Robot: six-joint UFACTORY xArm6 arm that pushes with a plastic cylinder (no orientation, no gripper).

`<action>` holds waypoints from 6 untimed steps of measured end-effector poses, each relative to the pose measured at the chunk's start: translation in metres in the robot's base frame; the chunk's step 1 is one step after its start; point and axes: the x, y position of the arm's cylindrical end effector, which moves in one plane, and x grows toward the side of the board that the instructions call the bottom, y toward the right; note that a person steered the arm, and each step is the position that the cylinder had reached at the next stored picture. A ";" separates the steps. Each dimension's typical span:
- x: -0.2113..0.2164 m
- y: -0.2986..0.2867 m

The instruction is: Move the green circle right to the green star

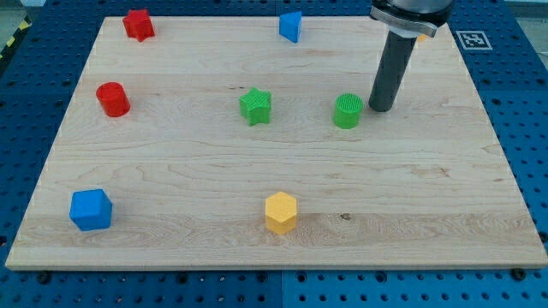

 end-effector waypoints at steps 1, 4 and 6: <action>0.001 0.000; 0.019 -0.012; 0.019 -0.030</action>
